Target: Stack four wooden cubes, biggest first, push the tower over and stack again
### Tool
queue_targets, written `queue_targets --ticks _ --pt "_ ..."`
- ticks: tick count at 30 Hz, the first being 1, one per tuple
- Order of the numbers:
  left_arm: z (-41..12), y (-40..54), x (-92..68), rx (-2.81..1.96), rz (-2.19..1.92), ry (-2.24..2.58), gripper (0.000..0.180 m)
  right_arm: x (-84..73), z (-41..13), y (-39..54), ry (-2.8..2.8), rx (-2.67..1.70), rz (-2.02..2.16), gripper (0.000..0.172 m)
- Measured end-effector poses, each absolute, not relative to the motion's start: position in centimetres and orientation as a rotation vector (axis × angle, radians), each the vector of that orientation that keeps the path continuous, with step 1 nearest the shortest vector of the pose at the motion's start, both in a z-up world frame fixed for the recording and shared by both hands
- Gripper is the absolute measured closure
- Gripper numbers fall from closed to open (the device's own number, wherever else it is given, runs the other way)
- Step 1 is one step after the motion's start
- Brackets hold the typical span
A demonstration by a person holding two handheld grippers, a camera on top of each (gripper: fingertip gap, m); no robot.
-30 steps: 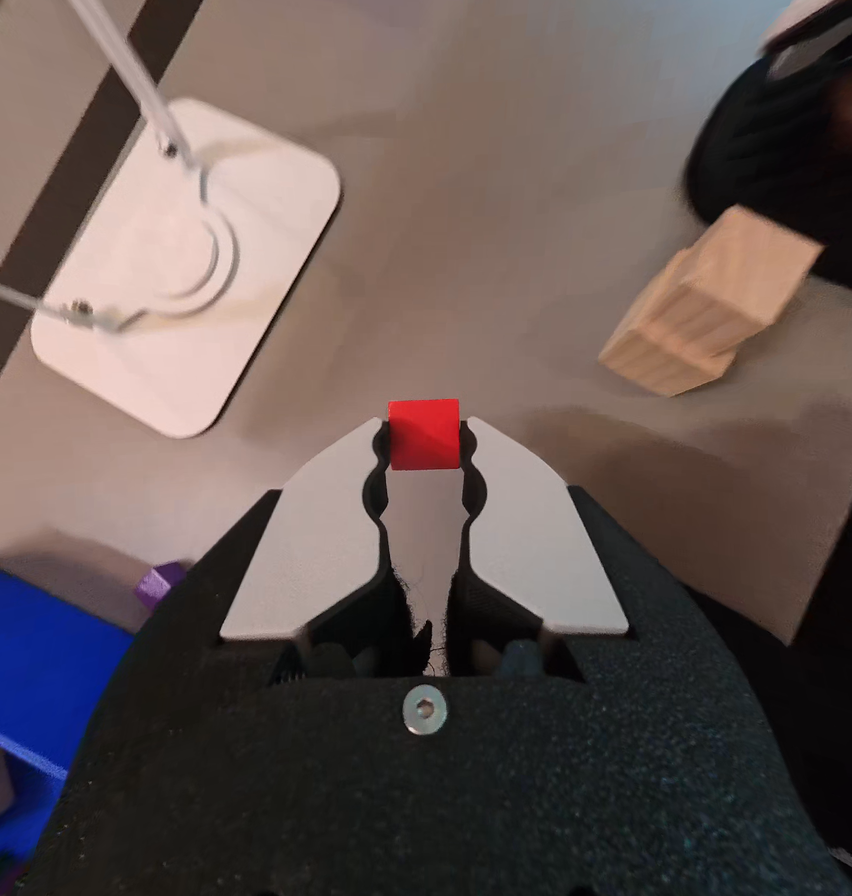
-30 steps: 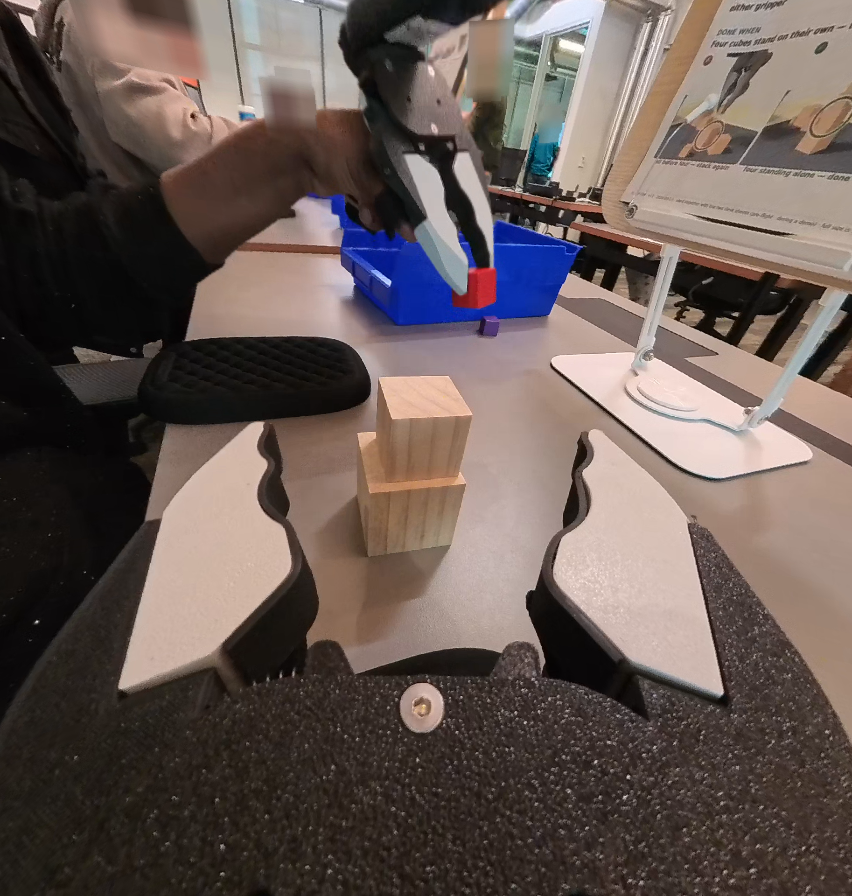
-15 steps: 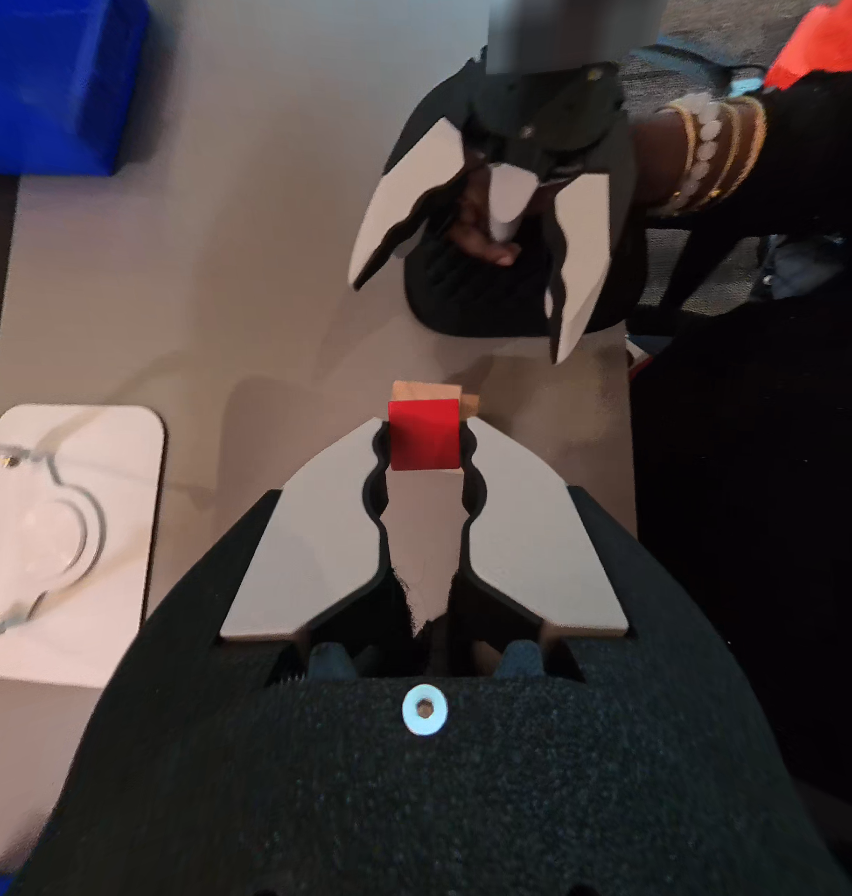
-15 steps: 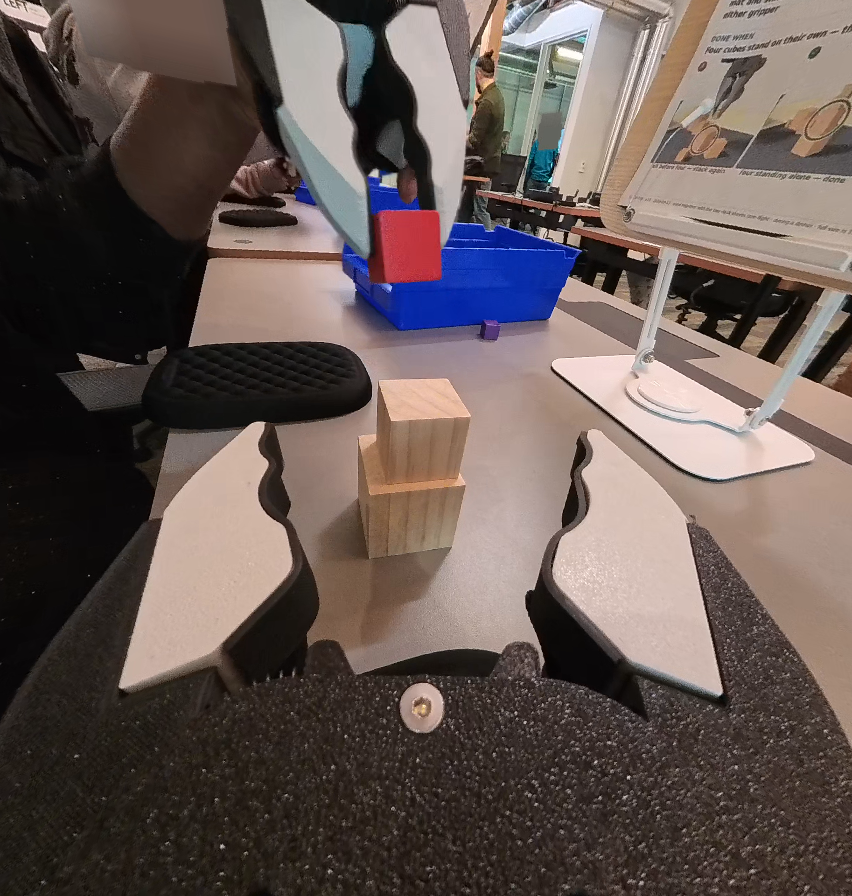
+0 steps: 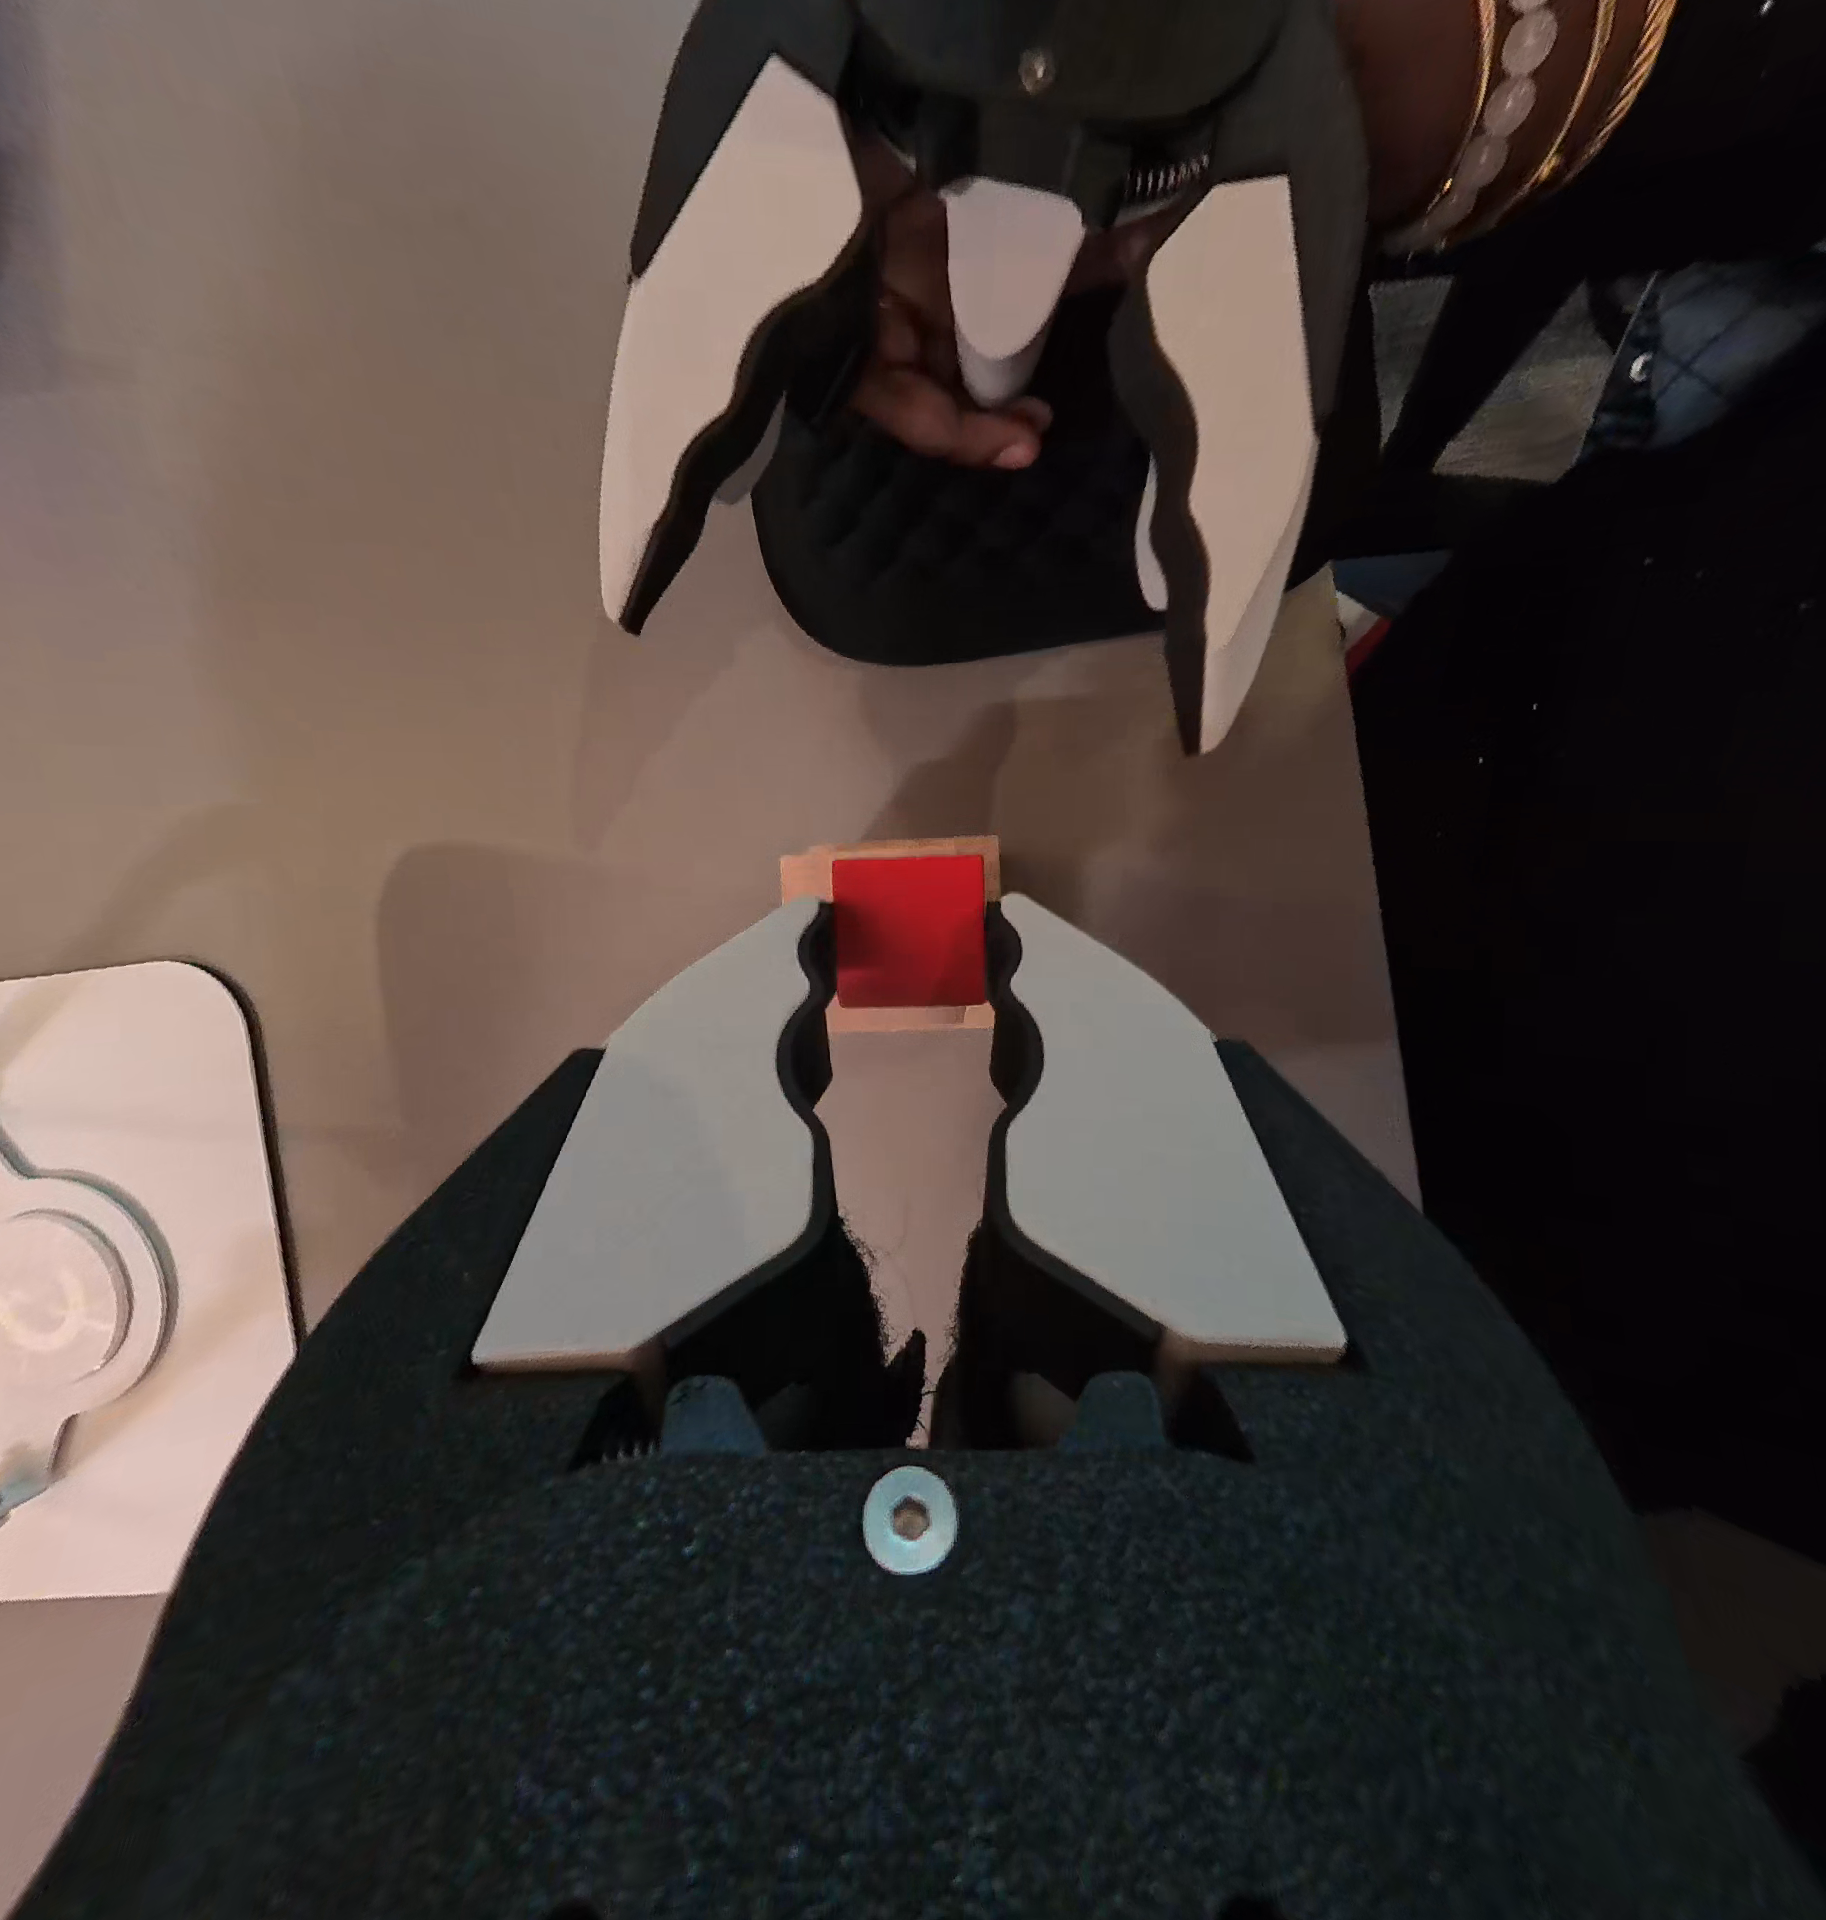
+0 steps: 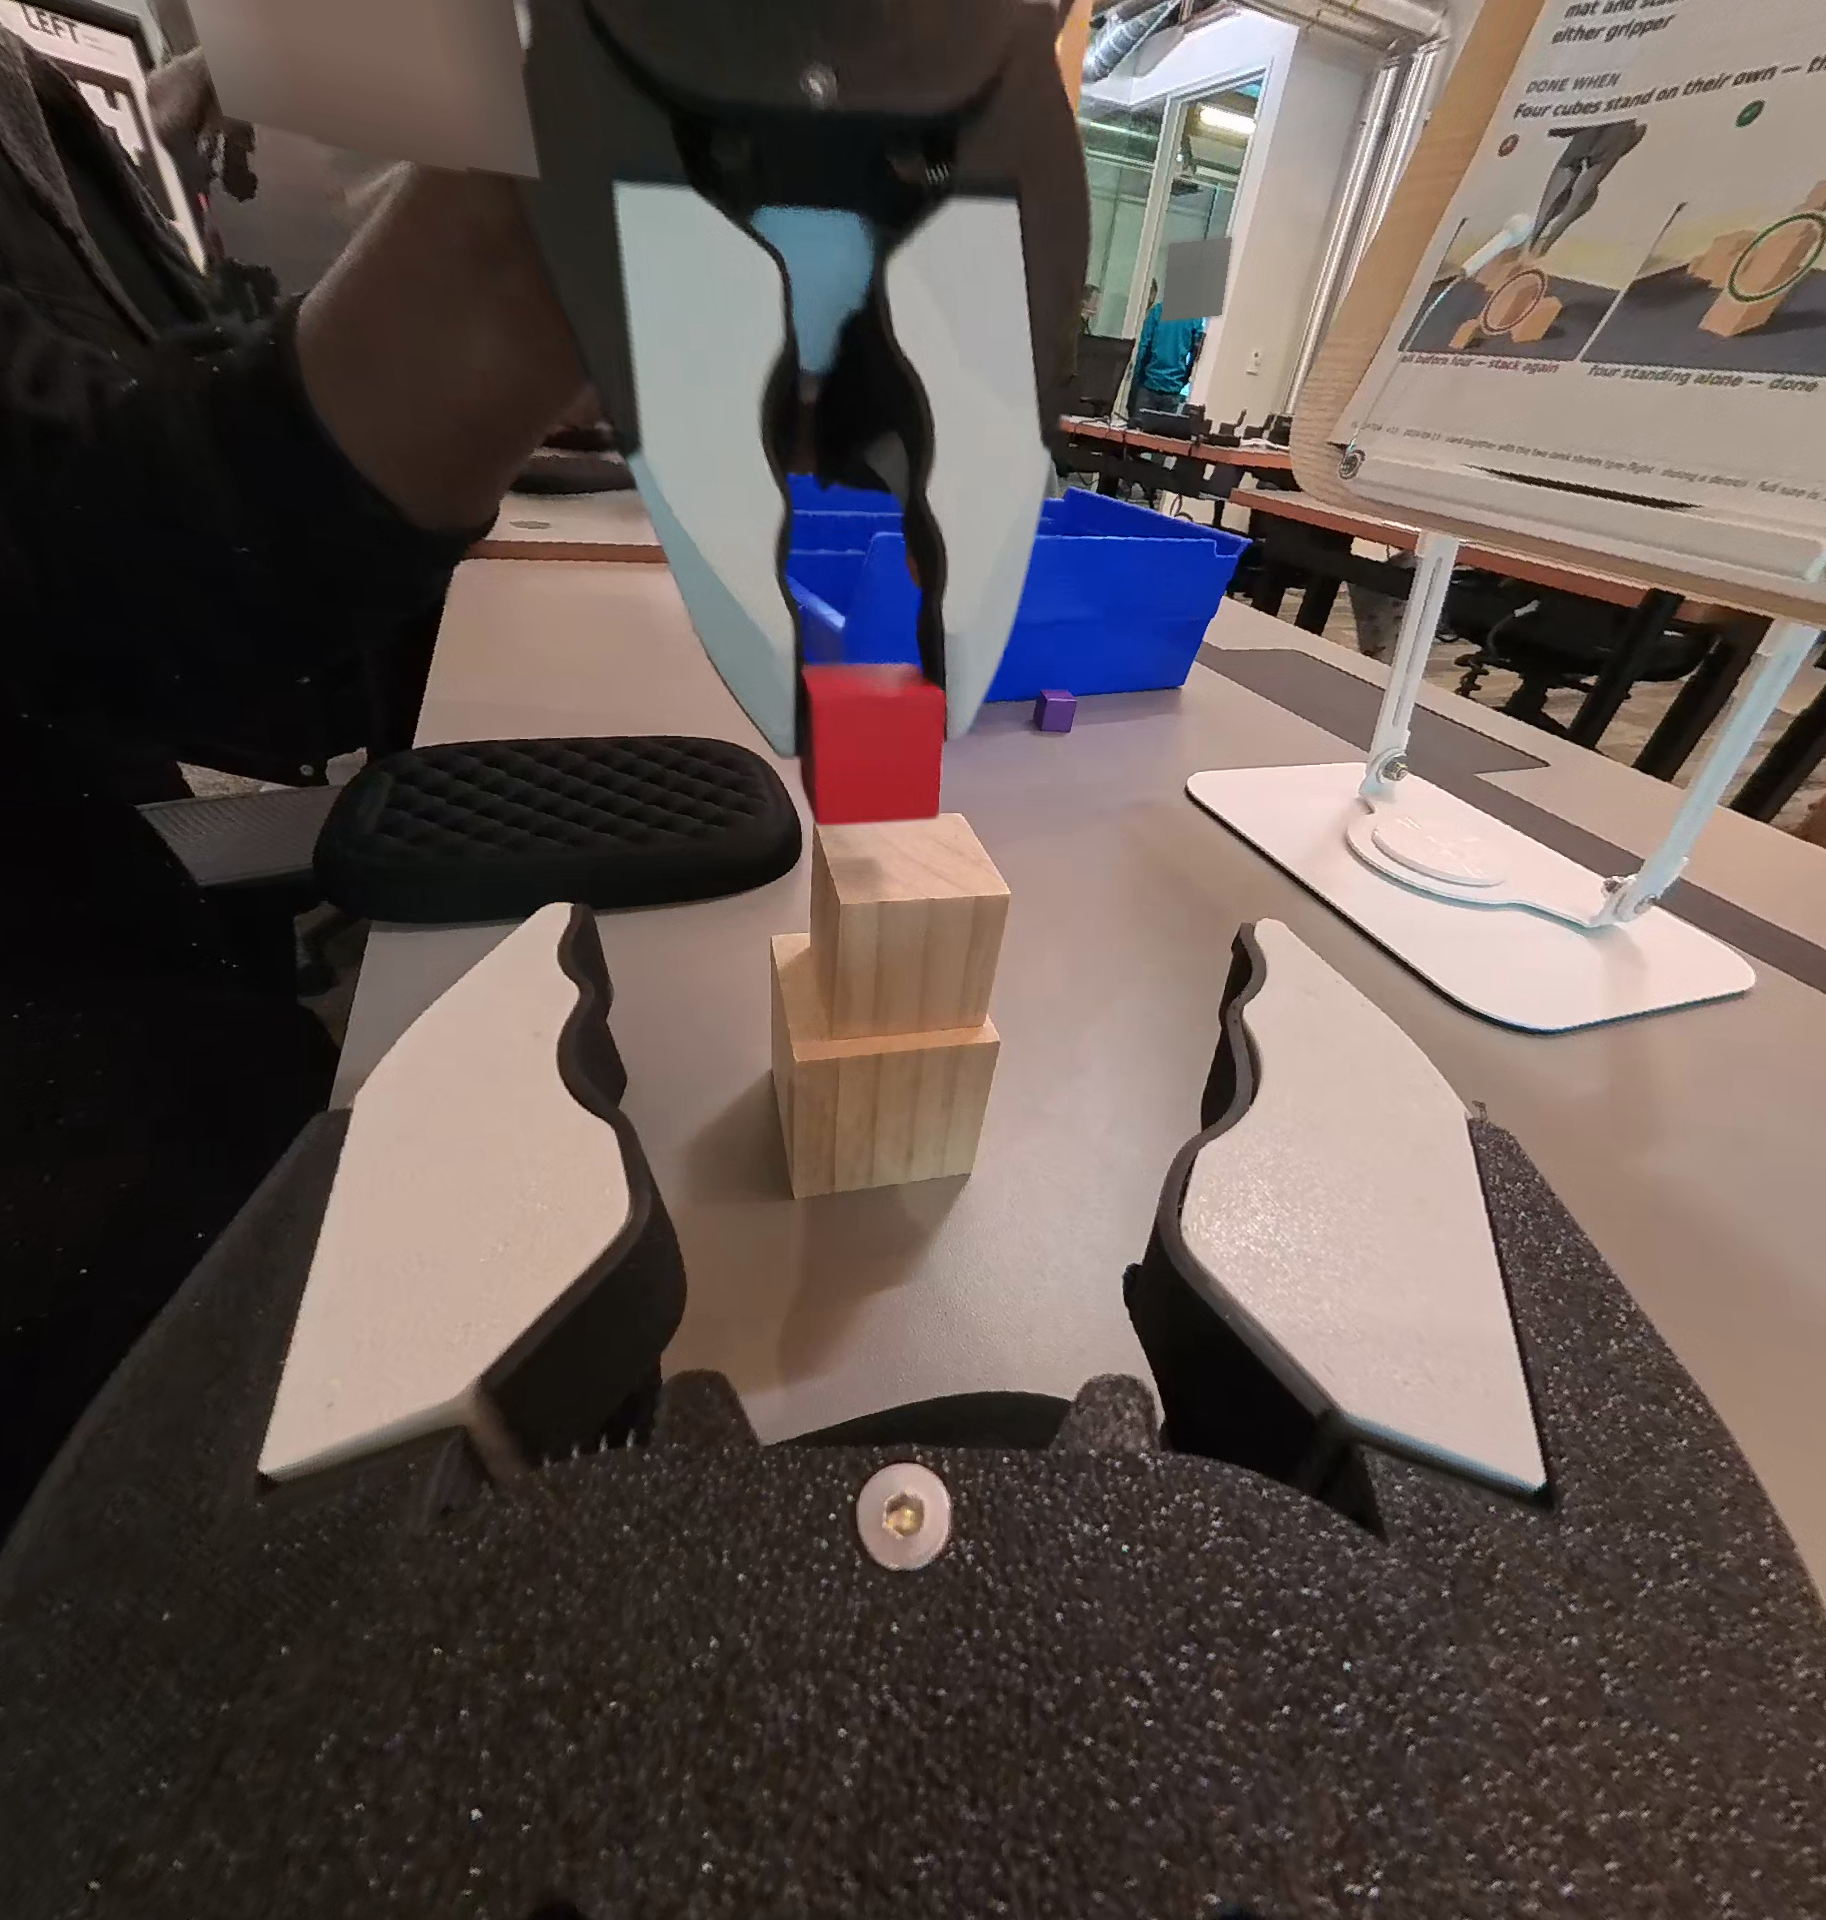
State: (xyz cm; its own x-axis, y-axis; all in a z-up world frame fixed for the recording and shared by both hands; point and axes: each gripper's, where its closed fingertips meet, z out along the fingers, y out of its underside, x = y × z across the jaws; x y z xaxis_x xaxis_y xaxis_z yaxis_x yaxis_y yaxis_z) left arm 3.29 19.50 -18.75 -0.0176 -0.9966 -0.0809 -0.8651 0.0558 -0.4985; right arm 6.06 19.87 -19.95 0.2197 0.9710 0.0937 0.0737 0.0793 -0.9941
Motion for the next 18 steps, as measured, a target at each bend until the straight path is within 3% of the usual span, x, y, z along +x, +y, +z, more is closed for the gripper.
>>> queue_targets --ticks 18 --pt "-20.2 20.6 3.0 -1.93 -0.367 1.986 0.154 6.1 -19.9 19.8 -1.127 -1.281 0.947 0.062"
